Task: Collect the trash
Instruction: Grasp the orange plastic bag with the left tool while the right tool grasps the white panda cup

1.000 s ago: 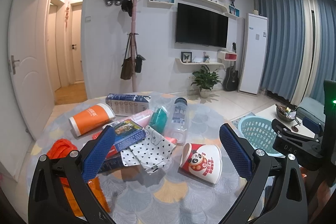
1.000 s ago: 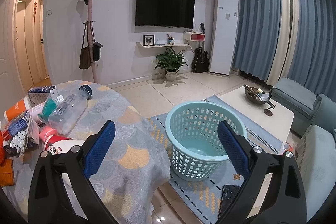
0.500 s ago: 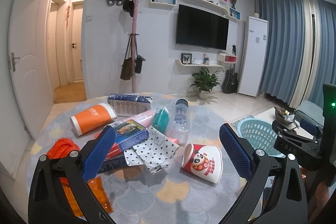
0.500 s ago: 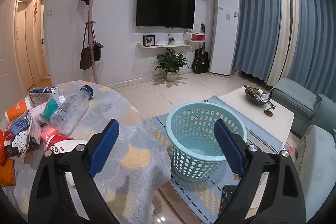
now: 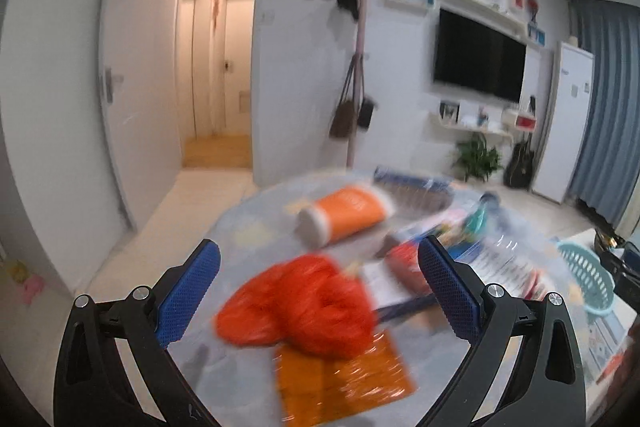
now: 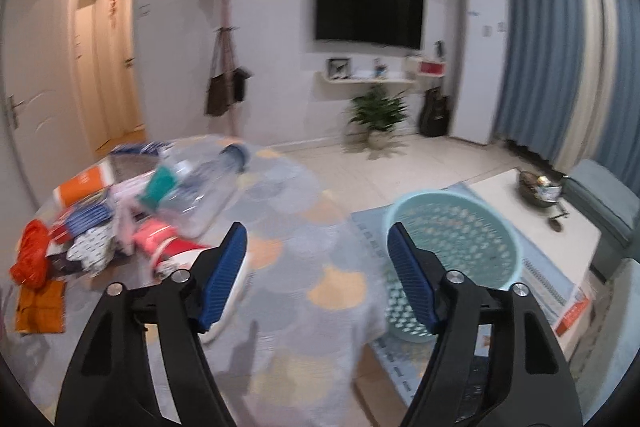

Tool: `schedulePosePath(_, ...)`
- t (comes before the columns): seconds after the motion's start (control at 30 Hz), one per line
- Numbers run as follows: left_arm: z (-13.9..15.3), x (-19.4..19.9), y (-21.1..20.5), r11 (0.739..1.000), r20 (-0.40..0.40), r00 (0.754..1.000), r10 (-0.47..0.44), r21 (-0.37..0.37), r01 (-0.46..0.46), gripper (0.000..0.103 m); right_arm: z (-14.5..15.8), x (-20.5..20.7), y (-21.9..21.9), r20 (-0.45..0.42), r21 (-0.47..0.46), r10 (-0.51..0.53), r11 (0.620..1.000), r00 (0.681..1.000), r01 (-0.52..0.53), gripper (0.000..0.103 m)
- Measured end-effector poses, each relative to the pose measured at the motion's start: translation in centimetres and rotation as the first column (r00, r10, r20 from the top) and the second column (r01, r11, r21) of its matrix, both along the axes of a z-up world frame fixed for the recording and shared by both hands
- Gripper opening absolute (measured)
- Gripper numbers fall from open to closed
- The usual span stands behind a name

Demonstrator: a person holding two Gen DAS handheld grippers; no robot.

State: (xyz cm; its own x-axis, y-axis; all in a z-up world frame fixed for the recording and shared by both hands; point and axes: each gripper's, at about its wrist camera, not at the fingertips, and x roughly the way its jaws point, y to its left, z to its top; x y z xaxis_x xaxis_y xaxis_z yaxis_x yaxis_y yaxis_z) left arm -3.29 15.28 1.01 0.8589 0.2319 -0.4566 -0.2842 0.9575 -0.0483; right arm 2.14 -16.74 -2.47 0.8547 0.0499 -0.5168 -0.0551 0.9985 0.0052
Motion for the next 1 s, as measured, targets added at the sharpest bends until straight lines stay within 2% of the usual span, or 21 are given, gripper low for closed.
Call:
schedulePosePath(0.03,-0.7,0.3,1.0,0.999,-0.043,0.999,-0.011,-0.032,0.009,0.096,-0.2,0.1,0.7,-0.008,0.003,0.021,1.0,1.0,-0.021,0.078)
schedulePosePath(0.13,-2.4,0.8,3.8,0.992,-0.092,0.995,-0.042,-0.122,0.031,0.096,-1.0,0.7,2.7,-0.045,0.001,0.069,0.998,0.997,-0.069,0.081)
schedulePosePath(0.23,-4.3,2.8,5.3,0.963,-0.136,0.986,-0.1,-0.263,0.061,0.096,-2.0,1.4,4.0,-0.1,0.025,0.107,0.994,0.989,-0.105,0.083)
schedulePosePath(0.33,-5.9,4.6,5.7,0.932,-0.153,0.978,-0.139,-0.353,0.077,0.096,-2.7,2.0,5.0,-0.14,0.035,0.12,0.993,0.983,-0.116,0.085)
schedulePosePath(0.47,-7.7,6.7,5.8,0.941,-0.213,0.968,-0.132,-0.335,0.054,0.095,-3.1,2.4,5.3,-0.175,0.054,0.131,0.991,0.976,-0.123,0.087)
schedulePosePath(0.53,-8.6,7.4,5.6,0.944,-0.237,0.963,-0.13,-0.326,0.047,0.085,-3.4,2.7,5.3,-0.195,0.067,0.132,0.99,0.972,-0.122,0.088)
schedulePosePath(0.6,-9.2,7.6,5.3,0.945,-0.242,0.962,-0.13,-0.323,0.047,0.082,-3.7,3.1,5.2,-0.215,0.077,0.131,0.99,0.968,-0.117,0.088)
schedulePosePath(0.67,-9.4,7.4,5.2,0.947,-0.236,0.962,-0.14,-0.317,0.06,0.07,-4.1,4.0,5.2,-0.246,0.1,0.135,0.989,0.96,-0.113,0.088)
schedulePosePath(0.7,-9.4,7.3,5.1,0.944,-0.23,0.961,-0.152,-0.322,0.072,0.058,-4.3,4.6,5.1,-0.269,0.123,0.143,0.986,0.952,-0.114,0.088)
schedulePosePath(0.9,-9.3,6.5,4.7,0.948,-0.208,0.966,-0.156,-0.307,0.087,0.04,-5.1,6.5,5.3,-0.346,0.211,0.179,0.971,0.921,-0.11,0.088)
schedulePosePath(1.0,-8.6,5.8,4.7,0.947,-0.187,0.97,-0.155,-0.309,0.092,0.037,-5.4,7.1,5.6,-0.369,0.228,0.184,0.968,0.911,-0.103,0.088)
